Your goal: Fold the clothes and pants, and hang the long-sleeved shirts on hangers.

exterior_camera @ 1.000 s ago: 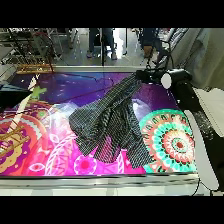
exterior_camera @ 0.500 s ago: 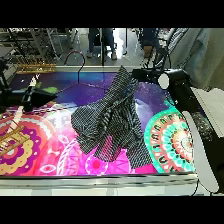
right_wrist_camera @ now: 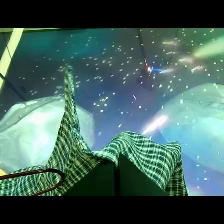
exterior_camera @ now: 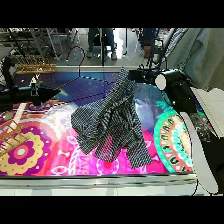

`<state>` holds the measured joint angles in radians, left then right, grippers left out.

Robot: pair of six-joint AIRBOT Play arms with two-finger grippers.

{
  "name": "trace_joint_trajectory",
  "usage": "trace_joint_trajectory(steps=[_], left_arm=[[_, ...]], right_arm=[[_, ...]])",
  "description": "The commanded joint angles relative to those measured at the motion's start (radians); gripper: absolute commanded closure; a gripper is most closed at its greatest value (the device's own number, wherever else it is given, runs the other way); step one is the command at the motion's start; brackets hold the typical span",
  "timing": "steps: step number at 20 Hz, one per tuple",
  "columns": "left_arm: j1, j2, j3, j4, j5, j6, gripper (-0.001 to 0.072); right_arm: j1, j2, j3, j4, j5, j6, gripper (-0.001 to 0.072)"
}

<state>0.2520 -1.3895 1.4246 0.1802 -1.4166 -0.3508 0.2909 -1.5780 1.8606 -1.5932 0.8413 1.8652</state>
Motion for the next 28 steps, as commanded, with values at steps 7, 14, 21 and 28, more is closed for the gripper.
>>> trace_joint_trajectory(steps=[7,14,21,28], left_arm=[[-0.003,0.0,0.0,0.0,-0.006,0.0,0.0697],[-0.073,0.0,0.0,-0.001,0.063,0.0,0.0698],[-0.185,0.0,0.0,0.0,0.148,-0.036,0.07],[-0.31,0.021,0.0,0.029,0.523,-0.075,0.07]], right_arm=[[0.001,0.001,0.001,0.002,0.0,-0.001,0.0686],[0.024,0.001,0.003,0.023,0.002,-0.033,0.0686],[0.036,0.001,0.082,0.022,0.061,-0.075,0.0686],[0.132,0.047,0.173,0.036,0.359,-0.263,0.0687]])
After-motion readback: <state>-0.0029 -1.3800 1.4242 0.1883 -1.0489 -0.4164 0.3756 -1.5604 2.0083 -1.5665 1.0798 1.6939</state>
